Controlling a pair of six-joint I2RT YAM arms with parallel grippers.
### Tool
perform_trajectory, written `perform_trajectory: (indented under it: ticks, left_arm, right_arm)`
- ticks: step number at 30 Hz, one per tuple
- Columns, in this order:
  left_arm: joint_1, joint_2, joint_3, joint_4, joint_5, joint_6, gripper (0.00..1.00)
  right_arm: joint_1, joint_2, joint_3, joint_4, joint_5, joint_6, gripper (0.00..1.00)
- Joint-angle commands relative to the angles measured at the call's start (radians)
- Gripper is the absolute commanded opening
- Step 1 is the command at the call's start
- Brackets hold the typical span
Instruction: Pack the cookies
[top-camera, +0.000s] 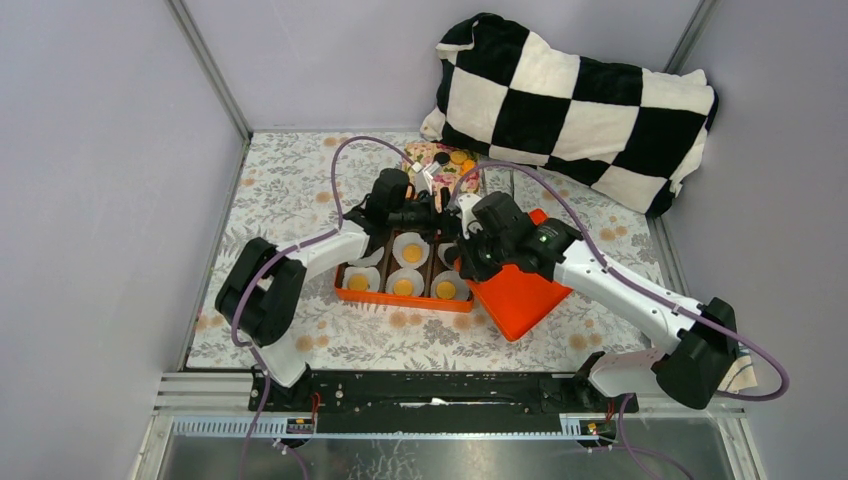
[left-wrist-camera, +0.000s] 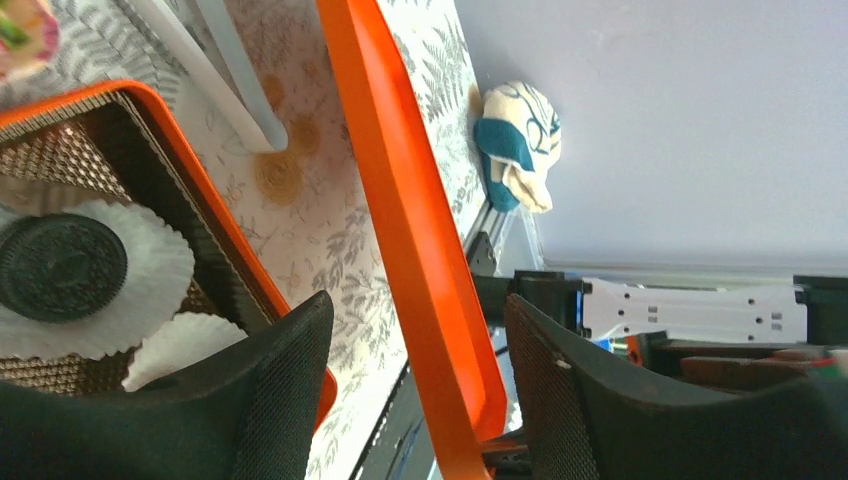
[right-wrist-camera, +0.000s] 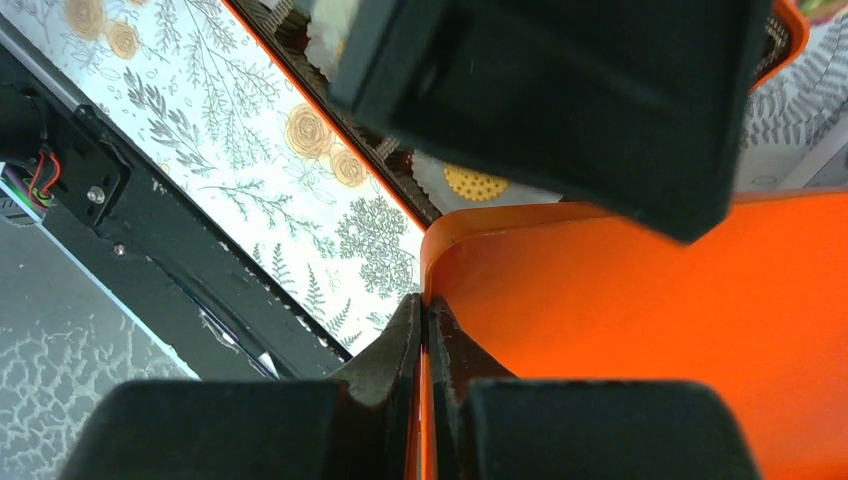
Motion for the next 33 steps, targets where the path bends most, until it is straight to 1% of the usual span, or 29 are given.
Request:
perform_trajectory:
  ticks: [1,7,12,15,16,17,20,22,25,26,28,30,31,32,33]
  left_arm:
    - [0.006,0.008,-0.046,0.050,0.088,-0.015,0.69]
    - [0.005,0.005,-0.076,0.001,0.101,0.027,0.69]
    - [0.004,0.034,-0.054,0.058,0.129,-0.006,0.69]
    - [-0.003,0.059,-0.032,0.079,0.149,-0.028,0.66]
    - [-0.005,0.064,-0.026,0.077,0.156,-0.029,0.62]
    - [-0.007,0.067,-0.025,0.072,0.160,-0.027,0.54]
    - [-0.006,0.066,-0.032,0.032,0.159,-0.001,0.24]
    - [-0.007,0.062,-0.035,-0.022,0.140,0.030,0.10]
    - [-0.006,0.051,-0.040,-0.074,0.112,0.060,0.01]
    - [-0.007,0.050,-0.037,-0.093,0.102,0.068,0.00]
    - [-0.007,0.047,-0.026,-0.126,0.086,0.076,0.00]
    - [-0.006,0.049,-0.006,-0.168,0.071,0.087,0.00]
    - [-0.005,0.049,0.009,-0.197,0.056,0.095,0.00]
    - [-0.005,0.050,0.028,-0.229,0.043,0.105,0.00]
    - [-0.003,0.052,0.045,-0.257,0.033,0.112,0.00]
  right_arm:
    - [0.015,0.018,0.102,0.040,-0.017,-0.064,0.00]
    - [0.031,0.053,0.153,0.032,-0.031,-0.085,0.01]
    - [0.082,0.098,0.177,0.059,-0.052,-0.075,0.01]
    - [0.118,0.126,0.203,0.074,-0.041,-0.075,0.01]
    - [0.126,0.131,0.213,0.079,-0.038,-0.074,0.01]
    - [0.130,0.137,0.223,0.078,-0.033,-0.075,0.01]
    - [0.138,0.146,0.249,0.065,0.001,-0.082,0.02]
    - [0.141,0.149,0.261,0.049,0.031,-0.088,0.02]
    - [0.150,0.149,0.265,0.032,0.079,-0.091,0.02]
    - [0.156,0.148,0.265,0.027,0.110,-0.090,0.03]
    - [0.175,0.142,0.269,0.015,0.198,-0.088,0.06]
    - [0.203,0.130,0.271,0.008,0.299,-0.096,0.13]
    - [0.220,0.123,0.274,0.001,0.356,-0.101,0.25]
    - [0.244,0.116,0.275,-0.005,0.424,-0.109,0.33]
    - [0.261,0.108,0.275,-0.009,0.464,-0.120,0.39]
